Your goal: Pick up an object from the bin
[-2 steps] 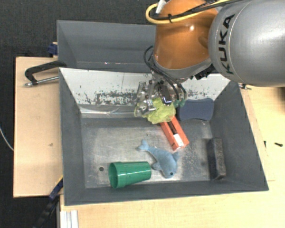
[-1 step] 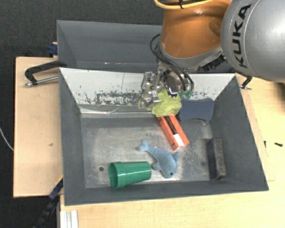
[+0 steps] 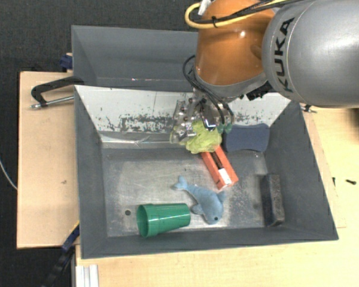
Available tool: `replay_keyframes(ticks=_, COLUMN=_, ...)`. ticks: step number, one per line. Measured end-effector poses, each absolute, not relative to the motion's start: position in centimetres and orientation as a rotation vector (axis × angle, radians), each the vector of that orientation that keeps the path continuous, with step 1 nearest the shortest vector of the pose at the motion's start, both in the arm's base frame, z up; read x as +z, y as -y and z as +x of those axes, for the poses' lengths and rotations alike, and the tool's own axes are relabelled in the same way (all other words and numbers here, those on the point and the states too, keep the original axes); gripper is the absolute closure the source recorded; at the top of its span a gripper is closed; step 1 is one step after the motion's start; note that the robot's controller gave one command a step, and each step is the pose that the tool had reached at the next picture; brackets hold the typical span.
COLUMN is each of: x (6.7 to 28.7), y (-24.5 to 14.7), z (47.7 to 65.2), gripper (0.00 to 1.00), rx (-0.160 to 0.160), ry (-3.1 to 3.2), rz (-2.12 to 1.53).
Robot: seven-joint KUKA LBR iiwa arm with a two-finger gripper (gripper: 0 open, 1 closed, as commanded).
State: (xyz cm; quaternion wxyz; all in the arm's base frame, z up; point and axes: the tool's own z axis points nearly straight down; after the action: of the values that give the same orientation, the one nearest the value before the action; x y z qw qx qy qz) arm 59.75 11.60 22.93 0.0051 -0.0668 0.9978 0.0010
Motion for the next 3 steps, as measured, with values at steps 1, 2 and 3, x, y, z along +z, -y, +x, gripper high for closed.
replay_keyframes(ticks=1, x=19.8, y=-13.3, z=59.1, gripper=1.00, rx=0.002, ry=-3.139, rz=-0.214)
replay_keyframes(ticks=2, x=19.0, y=-12.8, z=59.3, gripper=1.00, rx=0.002, ry=-3.130, rz=-0.251)
replay_keyframes(ticks=3, x=16.2, y=-13.1, z=58.4, gripper=1.00, rx=0.003, ry=-3.128, rz=-0.265)
